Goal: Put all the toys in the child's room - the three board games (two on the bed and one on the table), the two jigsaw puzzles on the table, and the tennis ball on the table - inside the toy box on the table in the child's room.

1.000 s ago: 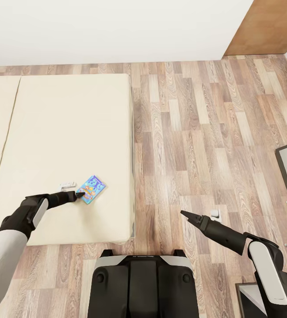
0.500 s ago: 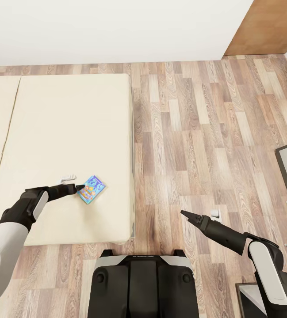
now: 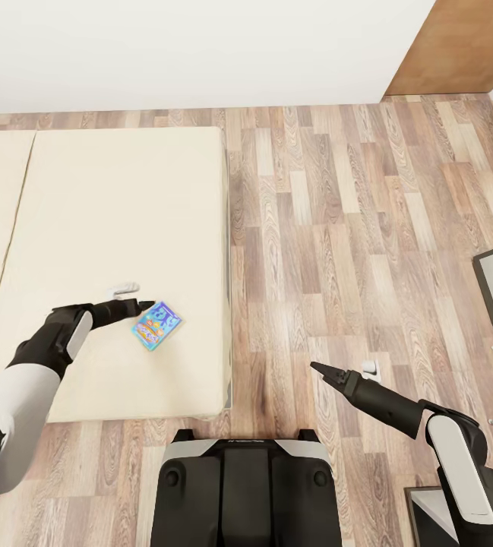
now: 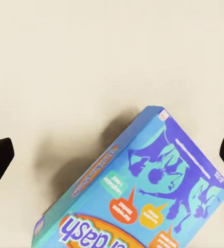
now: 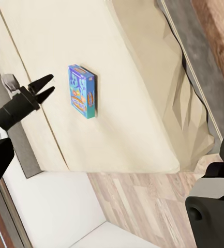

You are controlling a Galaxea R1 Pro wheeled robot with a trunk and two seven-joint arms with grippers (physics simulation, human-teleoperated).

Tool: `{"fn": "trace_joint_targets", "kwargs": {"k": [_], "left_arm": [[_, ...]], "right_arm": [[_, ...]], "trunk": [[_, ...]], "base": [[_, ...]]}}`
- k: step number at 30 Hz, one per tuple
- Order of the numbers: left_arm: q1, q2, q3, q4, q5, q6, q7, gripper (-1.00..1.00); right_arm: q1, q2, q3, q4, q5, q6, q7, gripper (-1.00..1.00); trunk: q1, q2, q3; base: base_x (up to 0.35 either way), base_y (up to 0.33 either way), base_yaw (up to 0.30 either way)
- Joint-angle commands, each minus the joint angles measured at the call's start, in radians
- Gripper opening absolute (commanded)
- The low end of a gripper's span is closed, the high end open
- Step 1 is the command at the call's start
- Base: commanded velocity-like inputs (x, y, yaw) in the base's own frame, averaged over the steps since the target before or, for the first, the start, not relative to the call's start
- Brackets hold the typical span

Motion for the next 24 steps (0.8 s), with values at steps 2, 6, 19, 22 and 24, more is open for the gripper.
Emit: {"fn": "trace_joint_targets", "kwargs": {"k": [2,6,19,22,24], "left_arm": [[-0.007,-0.01,0.002,0.001,0.007,0.012,-0.001,1.0],[-0.011,-0.019,0.001,0.003,0.007,0.014,-0.001,1.0],[-0.013,-0.031,-0.003,0.006,0.006,0.013,-0.002,1.0],[-0.013,-0.03,-0.004,0.007,0.006,0.011,-0.002,1.0],[-0.013,-0.03,-0.004,0.007,0.005,0.011,-0.002,1.0]], "right_arm": [[-0.001,0.0,-0.001,0.0,0.008,0.004,0.01,1.0],[0.0,0.0,-0.001,-0.001,0.009,0.005,0.01,1.0],[0.0,0.0,-0.002,-0.001,0.008,0.014,0.177,1.0],[0.0,0.0,-0.002,-0.001,0.008,0.01,0.277,1.0],[0.0,-0.002,-0.004,-0.001,0.009,0.008,0.316,1.0]], "trunk": [[0.001,-0.001,-0.001],[0.001,-0.001,-0.001],[0.001,-0.001,-0.008],[0.001,-0.001,-0.012],[0.001,-0.001,-0.015]], "base": [[0.0,0.0,0.0],[0.0,0.0,0.0],[0.0,0.0,0.0],[0.0,0.0,0.0],[0.0,0.0,0.0]]}}
